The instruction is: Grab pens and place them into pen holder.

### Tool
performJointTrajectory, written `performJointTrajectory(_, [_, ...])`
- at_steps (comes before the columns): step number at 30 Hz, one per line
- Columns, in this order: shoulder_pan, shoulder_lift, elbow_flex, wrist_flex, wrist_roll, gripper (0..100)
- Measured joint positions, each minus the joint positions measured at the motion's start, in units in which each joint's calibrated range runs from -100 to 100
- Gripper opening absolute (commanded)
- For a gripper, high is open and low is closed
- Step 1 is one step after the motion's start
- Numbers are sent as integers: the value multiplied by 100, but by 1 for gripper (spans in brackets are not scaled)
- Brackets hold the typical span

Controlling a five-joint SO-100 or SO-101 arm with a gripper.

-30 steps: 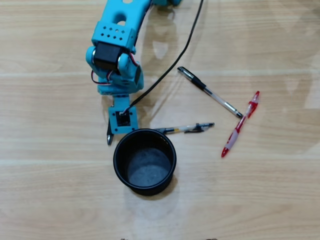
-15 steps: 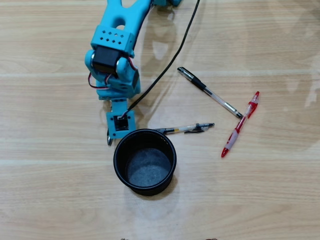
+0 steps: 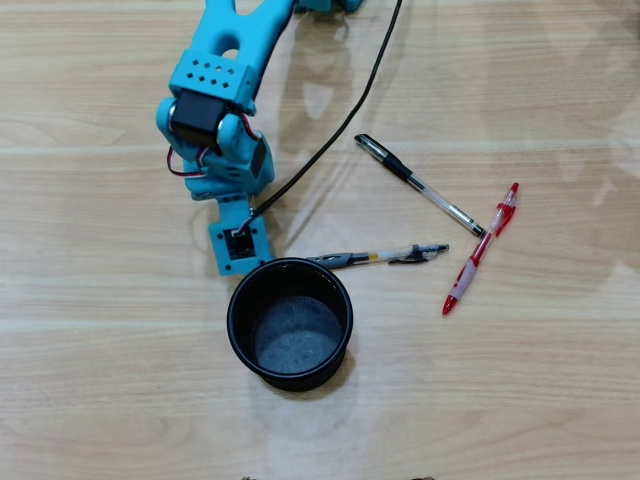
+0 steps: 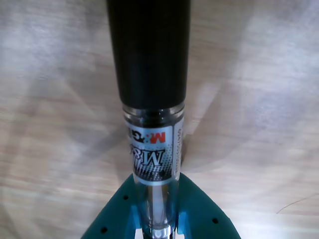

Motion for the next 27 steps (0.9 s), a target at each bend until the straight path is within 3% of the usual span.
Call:
performJointTrajectory(9, [599,-330,-97,0,5,2])
performJointTrajectory(14, [549,-1041,-1195,-405,240,2])
performJointTrajectory(17, [127,-1278,-2178,-1499,339,2])
performJointTrajectory(22, [-870,-1363,-2647,-4367,261,2])
performJointTrajectory(27, [-1376,-1456,-1682,-6314,-647,2])
